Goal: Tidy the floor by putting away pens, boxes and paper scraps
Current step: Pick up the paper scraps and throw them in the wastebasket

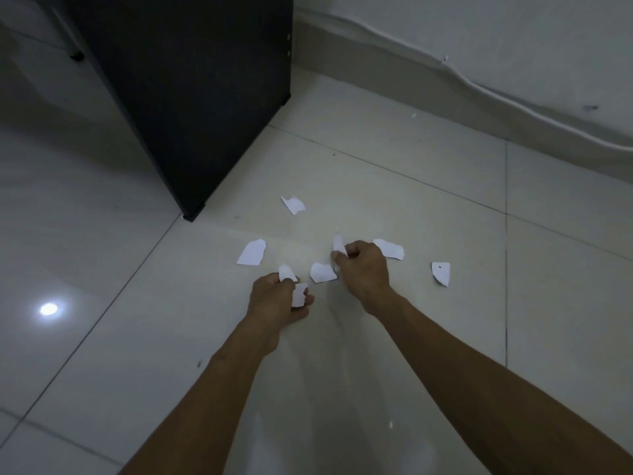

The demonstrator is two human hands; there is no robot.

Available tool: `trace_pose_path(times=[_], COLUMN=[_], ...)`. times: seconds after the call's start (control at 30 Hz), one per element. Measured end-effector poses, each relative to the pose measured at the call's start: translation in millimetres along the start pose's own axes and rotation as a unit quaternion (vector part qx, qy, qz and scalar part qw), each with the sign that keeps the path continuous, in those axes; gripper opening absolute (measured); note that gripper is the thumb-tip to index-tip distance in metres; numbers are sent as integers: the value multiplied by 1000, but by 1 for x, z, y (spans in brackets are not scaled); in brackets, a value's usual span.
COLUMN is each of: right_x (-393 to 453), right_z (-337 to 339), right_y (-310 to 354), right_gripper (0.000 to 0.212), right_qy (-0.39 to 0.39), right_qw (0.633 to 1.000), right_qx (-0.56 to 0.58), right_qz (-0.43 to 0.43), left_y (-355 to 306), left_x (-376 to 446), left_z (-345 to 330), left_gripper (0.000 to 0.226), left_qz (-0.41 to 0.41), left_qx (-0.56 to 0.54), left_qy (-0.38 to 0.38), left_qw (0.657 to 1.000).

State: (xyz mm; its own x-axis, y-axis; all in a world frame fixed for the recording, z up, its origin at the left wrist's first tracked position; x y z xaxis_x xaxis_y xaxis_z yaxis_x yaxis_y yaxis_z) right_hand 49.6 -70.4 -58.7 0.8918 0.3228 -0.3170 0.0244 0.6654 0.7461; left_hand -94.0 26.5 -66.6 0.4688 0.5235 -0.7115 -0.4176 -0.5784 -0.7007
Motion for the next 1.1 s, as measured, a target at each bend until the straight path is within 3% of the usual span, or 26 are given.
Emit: trace_pose_path(times=[0.1,0.2,0.23,0.33,0.47,0.57,0.63,0.83,1.1], right_x=[-13,-33,-40,-50,-56,-75,-85,-115,-130], right_z=[0,-16,-19,-17,-13,-10,-5,3,26], right_y=[11,10,10,16,13,11,18,39,40], right_gripper=[17,12,13,11,13,31,29,4,4], right_qy=[49,65,52,22,78,159,184,215,144], right_qw=[996,945,934,959,993,980,967,965,989], right_qx=[-24,-257,-288,-232,-72,116,166,144,39], right_qz=[69,190,205,161,56,-39,-57,-34,22], left_y=[4,9,11,14,14,9,7,1,-10], left_x=[-4,-12,-15,-28,-41,-54,-61,-83,-109], left_z=[7,19,23,35,47,53,54,40,17], left_gripper=[25,25,24,20,20,26,30,38,30], left_qz=[42,41,37,28,32,41,44,31,9], left_qx=[-64,-95,-102,-106,-89,-91,-87,-47,-52], left_qy=[24,20,17,32,57,73,88,106,105], left_qw=[997,994,994,993,994,992,991,993,993])
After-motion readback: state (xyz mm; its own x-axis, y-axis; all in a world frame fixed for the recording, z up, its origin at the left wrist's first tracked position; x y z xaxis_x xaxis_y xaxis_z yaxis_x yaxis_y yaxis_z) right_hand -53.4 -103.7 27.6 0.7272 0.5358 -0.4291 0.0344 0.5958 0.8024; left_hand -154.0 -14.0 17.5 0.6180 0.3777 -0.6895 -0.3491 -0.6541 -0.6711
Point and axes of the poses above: each hand's wrist, its own x-axis towards the middle knuckle, its own z-axis out of the back of the hand, y = z × x, the point moved 5 cm from there along x, towards the middle knuckle
